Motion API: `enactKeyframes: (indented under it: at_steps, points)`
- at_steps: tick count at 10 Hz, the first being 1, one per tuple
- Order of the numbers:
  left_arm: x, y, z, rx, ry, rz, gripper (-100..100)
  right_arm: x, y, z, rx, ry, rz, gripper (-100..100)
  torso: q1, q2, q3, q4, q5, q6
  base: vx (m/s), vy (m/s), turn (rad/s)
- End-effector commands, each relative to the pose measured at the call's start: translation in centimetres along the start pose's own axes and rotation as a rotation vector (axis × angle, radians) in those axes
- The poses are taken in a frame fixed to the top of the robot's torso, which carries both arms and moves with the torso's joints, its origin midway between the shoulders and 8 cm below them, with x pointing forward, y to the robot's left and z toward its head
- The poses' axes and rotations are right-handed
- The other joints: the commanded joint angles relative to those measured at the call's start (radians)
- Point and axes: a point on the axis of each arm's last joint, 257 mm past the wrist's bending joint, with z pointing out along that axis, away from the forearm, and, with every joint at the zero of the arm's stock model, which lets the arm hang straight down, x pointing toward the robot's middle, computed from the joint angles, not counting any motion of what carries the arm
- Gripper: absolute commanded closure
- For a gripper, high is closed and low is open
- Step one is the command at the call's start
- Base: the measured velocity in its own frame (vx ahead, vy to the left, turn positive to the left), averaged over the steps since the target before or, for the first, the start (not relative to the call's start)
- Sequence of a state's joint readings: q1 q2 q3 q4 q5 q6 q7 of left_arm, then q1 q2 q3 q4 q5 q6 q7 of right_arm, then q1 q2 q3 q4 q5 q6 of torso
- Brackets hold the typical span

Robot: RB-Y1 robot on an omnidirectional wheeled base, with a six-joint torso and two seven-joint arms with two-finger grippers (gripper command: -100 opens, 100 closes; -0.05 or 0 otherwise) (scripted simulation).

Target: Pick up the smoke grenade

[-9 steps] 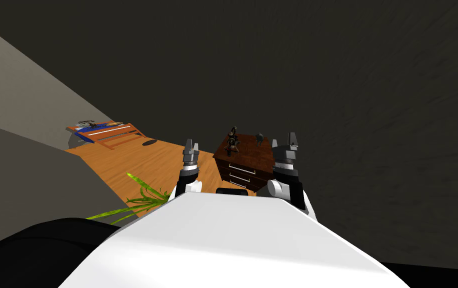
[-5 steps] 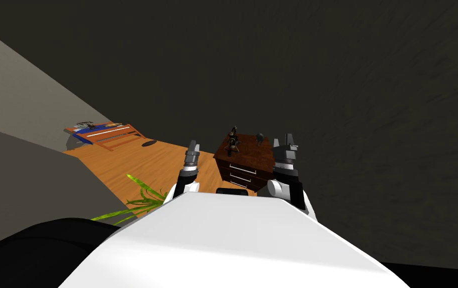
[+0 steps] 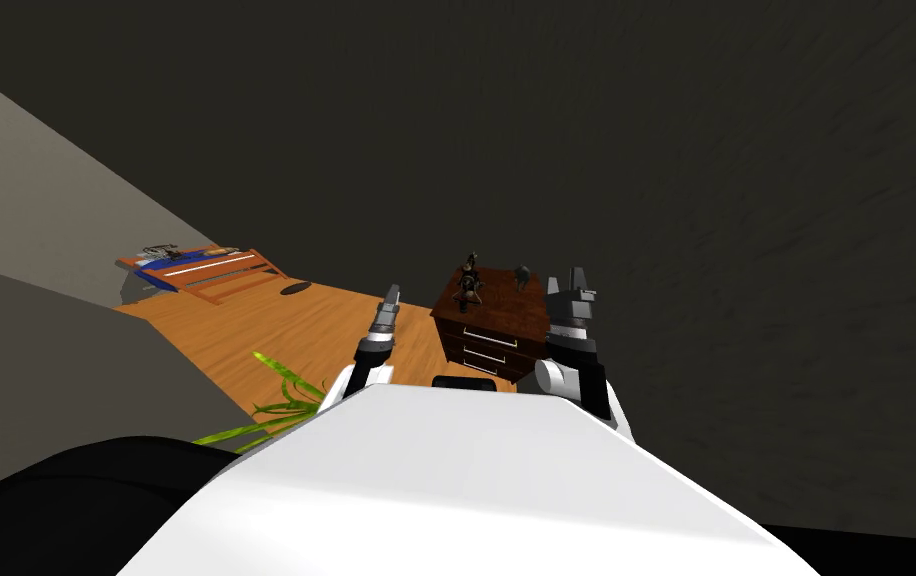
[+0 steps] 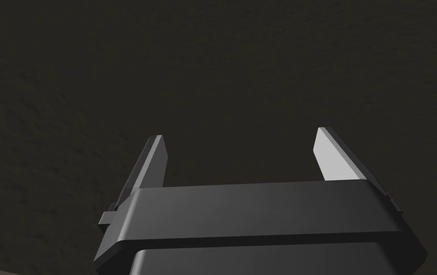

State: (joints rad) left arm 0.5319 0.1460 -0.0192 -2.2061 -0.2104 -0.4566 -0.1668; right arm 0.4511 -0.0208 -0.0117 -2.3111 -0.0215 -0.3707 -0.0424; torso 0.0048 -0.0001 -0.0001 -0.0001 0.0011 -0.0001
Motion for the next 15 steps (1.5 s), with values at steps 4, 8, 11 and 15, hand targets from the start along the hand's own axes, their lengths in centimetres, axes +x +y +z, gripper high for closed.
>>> enactKeyframes:
  at_steps: [4,8,11,15]
  points:
    - [1.4,2.9,-0.7,-0.05,0.077,0.164,-100,0.0,0.0,0.0,0.0,0.0,0.0,0,0.0,0.001,0.001,0.0,0.0,0.0,-0.018,0.067,-0.051]
    - [3.1,6.0,-1.4,-0.088,0.152,0.303,-100,0.0,0.0,0.0,0.0,0.0,0.0,0,-0.003,0.001,0.001,0.0,-0.001,0.0,-0.018,0.026,-0.085]
    - [4.9,8.3,-2.1,-0.105,0.215,0.396,-100,0.0,0.0,0.0,0.0,0.0,0.0,0,-0.006,0.001,0.001,0.0,-0.001,0.0,-0.017,-0.021,-0.109]
    - [7.8,10.8,-2.9,-0.104,0.303,0.499,-100,0.0,0.0,0.0,0.0,0.0,0.0,0,-0.009,0.0,0.0,0.0,-0.002,0.0,-0.003,-0.056,-0.112]
